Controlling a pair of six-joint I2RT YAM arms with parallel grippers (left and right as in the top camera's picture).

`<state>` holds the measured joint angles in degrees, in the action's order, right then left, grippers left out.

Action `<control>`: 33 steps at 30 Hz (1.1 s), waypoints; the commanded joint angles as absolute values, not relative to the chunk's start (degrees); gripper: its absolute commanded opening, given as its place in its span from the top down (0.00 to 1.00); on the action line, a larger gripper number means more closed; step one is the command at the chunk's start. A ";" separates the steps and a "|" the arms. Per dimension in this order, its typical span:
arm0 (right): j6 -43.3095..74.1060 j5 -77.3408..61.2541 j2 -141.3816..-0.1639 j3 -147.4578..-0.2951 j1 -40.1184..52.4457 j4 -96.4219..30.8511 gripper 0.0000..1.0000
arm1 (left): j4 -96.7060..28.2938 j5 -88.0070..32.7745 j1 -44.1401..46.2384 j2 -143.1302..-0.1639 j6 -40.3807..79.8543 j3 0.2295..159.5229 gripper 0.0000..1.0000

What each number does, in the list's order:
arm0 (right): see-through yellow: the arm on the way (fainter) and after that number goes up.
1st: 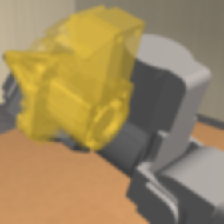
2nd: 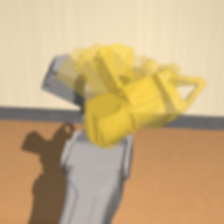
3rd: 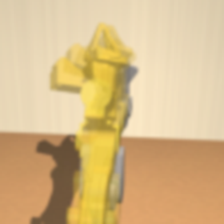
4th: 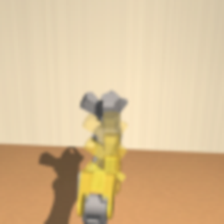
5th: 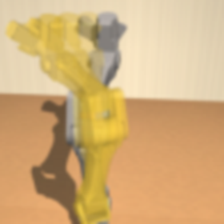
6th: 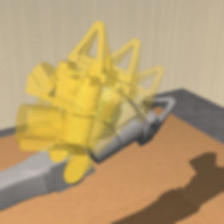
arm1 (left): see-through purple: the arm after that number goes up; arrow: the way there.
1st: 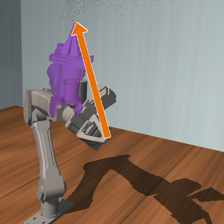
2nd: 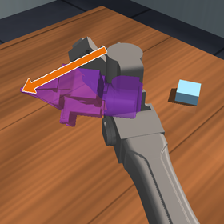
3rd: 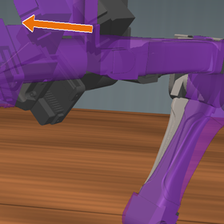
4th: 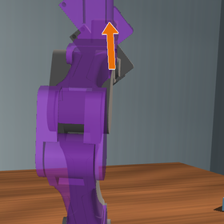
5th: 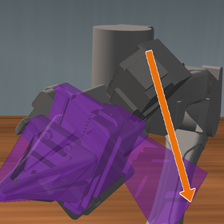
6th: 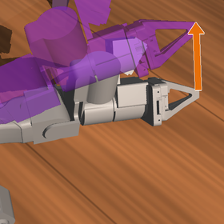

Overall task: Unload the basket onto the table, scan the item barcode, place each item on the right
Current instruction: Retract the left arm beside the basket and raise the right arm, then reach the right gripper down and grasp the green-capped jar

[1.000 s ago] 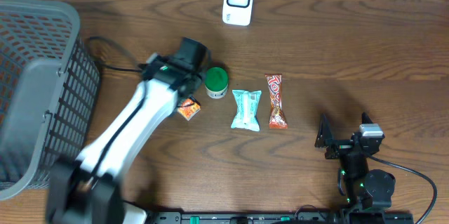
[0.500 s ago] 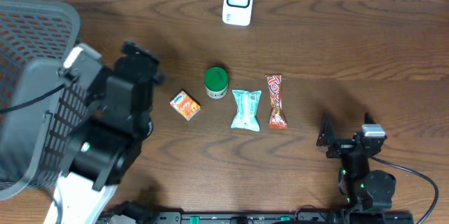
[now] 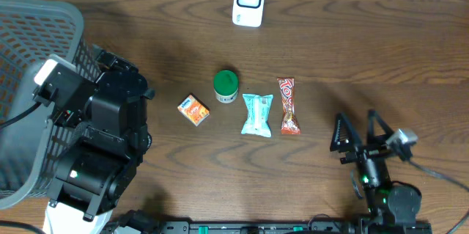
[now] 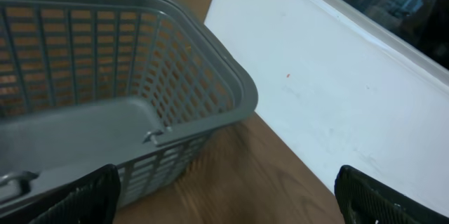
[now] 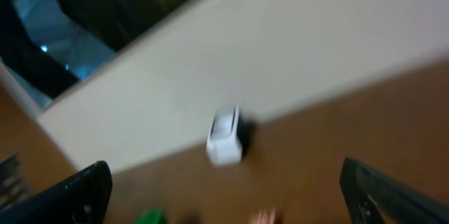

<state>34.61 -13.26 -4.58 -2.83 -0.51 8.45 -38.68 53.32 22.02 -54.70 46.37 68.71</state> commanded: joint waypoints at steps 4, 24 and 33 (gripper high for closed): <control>42.74 -23.14 -21.65 -16.95 0.08 6.74 0.01 | -39.48 56.18 21.54 -54.57 44.62 69.78 0.02; 27.57 -30.44 -87.46 -74.15 26.68 -23.20 0.01 | -38.15 56.03 21.54 -48.18 36.64 69.78 0.02; 45.23 -15.14 -89.38 -79.05 32.12 -25.21 0.04 | -42.35 54.00 21.54 -48.01 36.71 69.78 0.02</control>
<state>38.26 -25.69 -89.47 -74.59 28.56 -21.47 -41.65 54.15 21.85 -48.23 37.43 68.71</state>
